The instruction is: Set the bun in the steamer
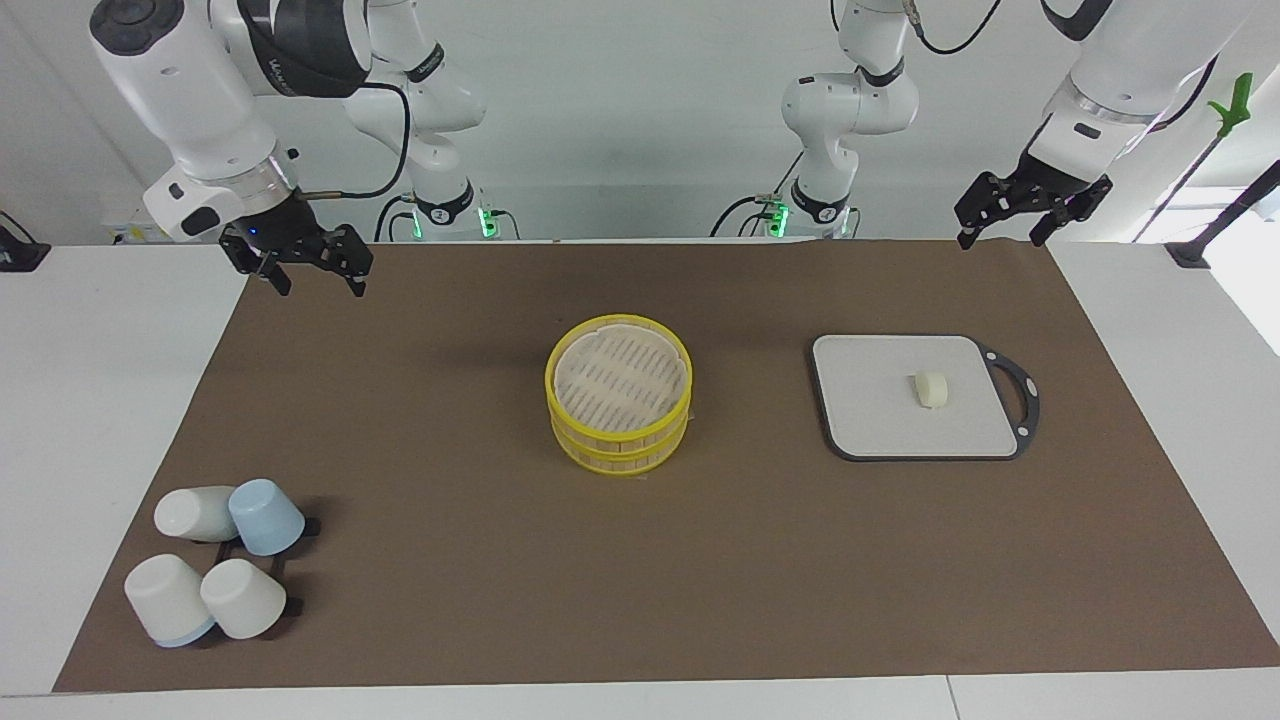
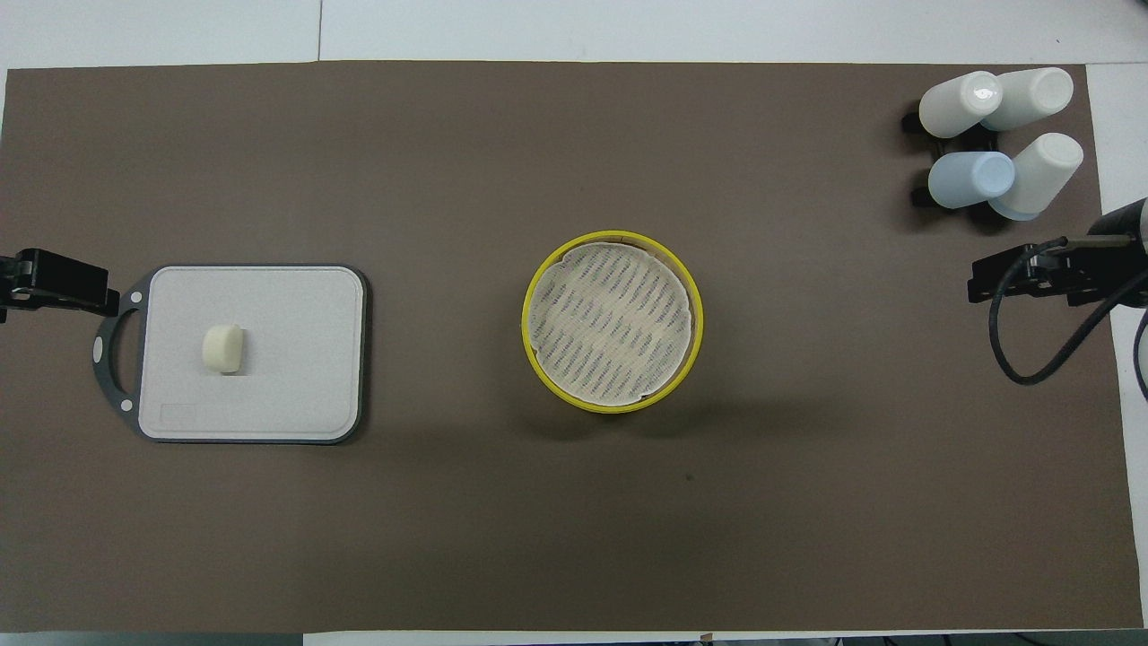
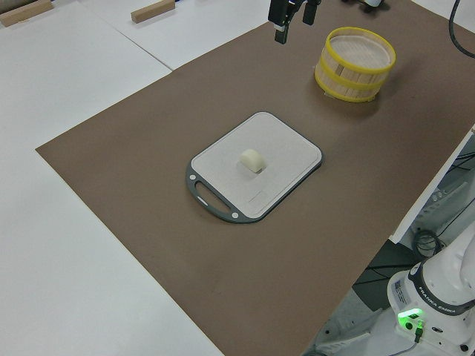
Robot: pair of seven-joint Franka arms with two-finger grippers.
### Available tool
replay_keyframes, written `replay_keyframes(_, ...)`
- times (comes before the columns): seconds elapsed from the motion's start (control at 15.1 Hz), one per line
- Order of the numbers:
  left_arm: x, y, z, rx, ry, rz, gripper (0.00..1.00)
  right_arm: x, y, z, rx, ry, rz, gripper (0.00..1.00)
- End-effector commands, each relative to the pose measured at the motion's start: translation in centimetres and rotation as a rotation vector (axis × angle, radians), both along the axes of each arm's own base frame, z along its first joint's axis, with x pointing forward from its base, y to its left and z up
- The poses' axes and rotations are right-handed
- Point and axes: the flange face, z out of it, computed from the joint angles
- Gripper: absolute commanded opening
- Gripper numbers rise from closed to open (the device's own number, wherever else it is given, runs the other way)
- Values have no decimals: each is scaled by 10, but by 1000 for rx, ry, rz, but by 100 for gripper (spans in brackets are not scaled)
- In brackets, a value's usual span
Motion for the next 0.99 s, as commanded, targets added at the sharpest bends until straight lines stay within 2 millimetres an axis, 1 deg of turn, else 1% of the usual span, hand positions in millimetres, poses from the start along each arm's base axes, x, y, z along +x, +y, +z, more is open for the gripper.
replay_keyframes(0.0, -9, -3, -1, -14, -25, 2, 100, -1, -3, 2, -10, 12, 13, 100)
replay_keyframes(0.2, -9, -2, -1, -14, -25, 2, 100, -1, -3, 2, -10, 12, 9, 100)
replay_keyframes(0.26, -9, -2, -1, -14, -25, 4, 100, -4, 1, 2, -1, 15, 19, 100)
replay_keyframes(0.33, -9, -3, -1, -14, -25, 4, 100, -6, 7, 2, 10, 21, 35, 100)
replay_keyframes(0.4, -9, -3, -2, -14, -23, 4, 100, -5, 25, 5, 24, 9, 59, 100)
replay_keyframes(0.46, -9, -2, -1, -14, -25, 2, 100, -5, 65, 8, 40, -13, 99, 100)
replay_keyframes(0.53, -9, -2, -4, -14, -22, -1, 100, -1, 100, 6, 46, -31, 80, 100)
replay_keyframes(0.6, -12, -1, -9, -15, -25, -5, 100, 8, 136, -4, 44, -17, 47, 100)
replay_keyframes(0.66, -18, 2, -25, -17, -26, -12, 100, 21, 187, -10, 35, -12, 38, 100)
replay_keyframes(0.73, -27, 4, -51, -19, -28, -33, 100, 31, 243, -29, 17, 11, 10, 100)
replay_keyframes(0.79, -37, 9, -83, -22, -45, -54, 100, 40, 285, -45, 13, 8, -37, 100)
replay_keyframes(0.86, -42, 13, -120, -21, -50, -67, 100, 44, 317, -63, 7, 2, -58, 100)
replay_keyframes(0.93, -45, 22, -147, -22, -50, -72, 100, 41, 342, -69, 12, -44, -27, 100)
